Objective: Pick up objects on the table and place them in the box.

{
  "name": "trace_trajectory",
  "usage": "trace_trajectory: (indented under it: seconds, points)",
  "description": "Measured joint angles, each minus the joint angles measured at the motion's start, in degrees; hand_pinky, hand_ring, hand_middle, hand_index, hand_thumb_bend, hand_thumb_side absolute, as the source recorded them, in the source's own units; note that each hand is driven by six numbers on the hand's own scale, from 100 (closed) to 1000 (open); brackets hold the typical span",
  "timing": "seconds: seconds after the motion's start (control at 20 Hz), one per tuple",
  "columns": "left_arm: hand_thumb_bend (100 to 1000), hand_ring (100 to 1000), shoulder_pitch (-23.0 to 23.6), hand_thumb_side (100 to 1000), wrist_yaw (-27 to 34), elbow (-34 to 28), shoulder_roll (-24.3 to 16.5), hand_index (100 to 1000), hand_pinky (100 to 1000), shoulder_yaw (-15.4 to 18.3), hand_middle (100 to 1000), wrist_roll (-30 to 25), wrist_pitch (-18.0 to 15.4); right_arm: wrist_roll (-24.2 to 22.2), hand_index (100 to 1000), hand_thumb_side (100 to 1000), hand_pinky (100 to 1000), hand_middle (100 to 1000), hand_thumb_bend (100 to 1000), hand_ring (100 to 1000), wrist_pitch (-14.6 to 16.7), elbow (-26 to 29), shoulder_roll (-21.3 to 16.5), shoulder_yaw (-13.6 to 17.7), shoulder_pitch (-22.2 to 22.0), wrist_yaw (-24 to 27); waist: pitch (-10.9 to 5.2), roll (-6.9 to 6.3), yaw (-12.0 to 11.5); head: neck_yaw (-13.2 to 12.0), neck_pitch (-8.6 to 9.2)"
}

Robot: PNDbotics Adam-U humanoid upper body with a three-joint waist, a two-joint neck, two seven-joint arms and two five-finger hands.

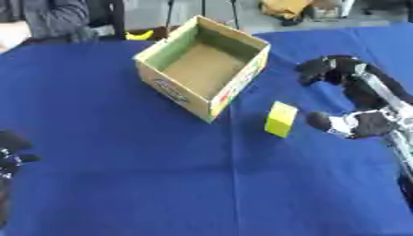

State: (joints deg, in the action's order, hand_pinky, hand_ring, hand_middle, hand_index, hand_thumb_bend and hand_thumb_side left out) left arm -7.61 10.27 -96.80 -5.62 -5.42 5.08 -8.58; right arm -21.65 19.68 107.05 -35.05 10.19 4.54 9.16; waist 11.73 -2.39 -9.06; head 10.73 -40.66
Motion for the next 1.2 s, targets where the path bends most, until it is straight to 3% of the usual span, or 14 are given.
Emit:
trace_trajectory:
  seconds: [0.5, 0.8, 1.2]
  points:
    - [189, 675, 0.0, 1000, 0.0, 0.0, 0.0, 733, 577, 0.0, 608, -0.07, -0.08, 0.45, 701, 475, 690, 614, 685, 841, -0.05, -0.29, -0.91, -0.02, 0.75, -1.41, 0.11, 0.04, 0.2, 0.04, 0.41]
    - [189, 675, 0.0, 1000, 0.0, 0.09, 0.0, 733, 578, 0.0, 608, -0.1, -0.1, -0.47, 721, 432, 702, 646, 742, 857, 0.02, -2.92, -3.99, -0.79, 2.66, -5.44, 0.1, 0.07, 0.2, 0.45, 0.41]
    - [188, 675, 0.05, 1000, 0.0, 0.3, -0.01, 733, 578, 0.0, 608, -0.12, -0.11, -1.77, 739, 449, 723, 672, 782, 863, 1.53, -7.55, -7.72, -2.66, 5.72, -10.93, 0.05, 0.09, 0.01, 0.71, 0.41]
